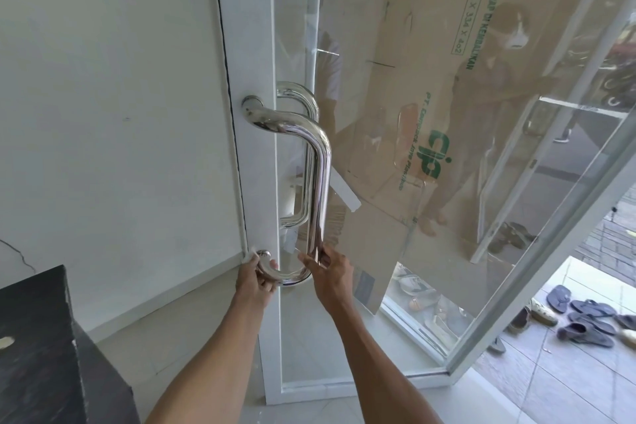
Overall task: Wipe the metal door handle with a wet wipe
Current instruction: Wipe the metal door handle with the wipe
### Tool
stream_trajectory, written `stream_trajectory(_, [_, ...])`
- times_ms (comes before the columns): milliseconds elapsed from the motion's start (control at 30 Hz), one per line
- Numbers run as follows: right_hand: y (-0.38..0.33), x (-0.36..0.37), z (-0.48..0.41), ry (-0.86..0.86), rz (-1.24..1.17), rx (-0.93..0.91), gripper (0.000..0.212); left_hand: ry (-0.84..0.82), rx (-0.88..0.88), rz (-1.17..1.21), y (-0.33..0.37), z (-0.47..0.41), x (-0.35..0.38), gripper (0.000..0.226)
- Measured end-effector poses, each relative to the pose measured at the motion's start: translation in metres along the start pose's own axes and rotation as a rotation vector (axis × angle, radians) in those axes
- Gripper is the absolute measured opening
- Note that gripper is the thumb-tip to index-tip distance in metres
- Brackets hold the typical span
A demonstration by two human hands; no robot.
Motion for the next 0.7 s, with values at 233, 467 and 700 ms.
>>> stream_trajectory(233, [0.001,-0.001,-0.003,-0.012,-0.024,-0.031,0.018,-0.266,-0.218,0.241,-0.016,-0.016,0.000,0.030])
stream_trajectory(467, [0.006,0.002,-0.011,-0.009,-0.007,-0.037,0.021,-0.195,-0.179,0.136,-0.006,-0.034,-0.008,0.024])
stream_trajectory(700, [0.007,0.003,-0.015,0.004,-0.027,-0.058,0.018,-0.174,-0.151,-0.023,0.006,-0.027,-0.022,0.017])
Point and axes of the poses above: each hand's wrist, its own z-axis away from the middle knuckle, its own x-axis out of the palm, y = z × x, the point moved 2 cm from there along -z, towards the middle knuckle, and after that the axes turned 1 degree about z, right-handed, at the moved point
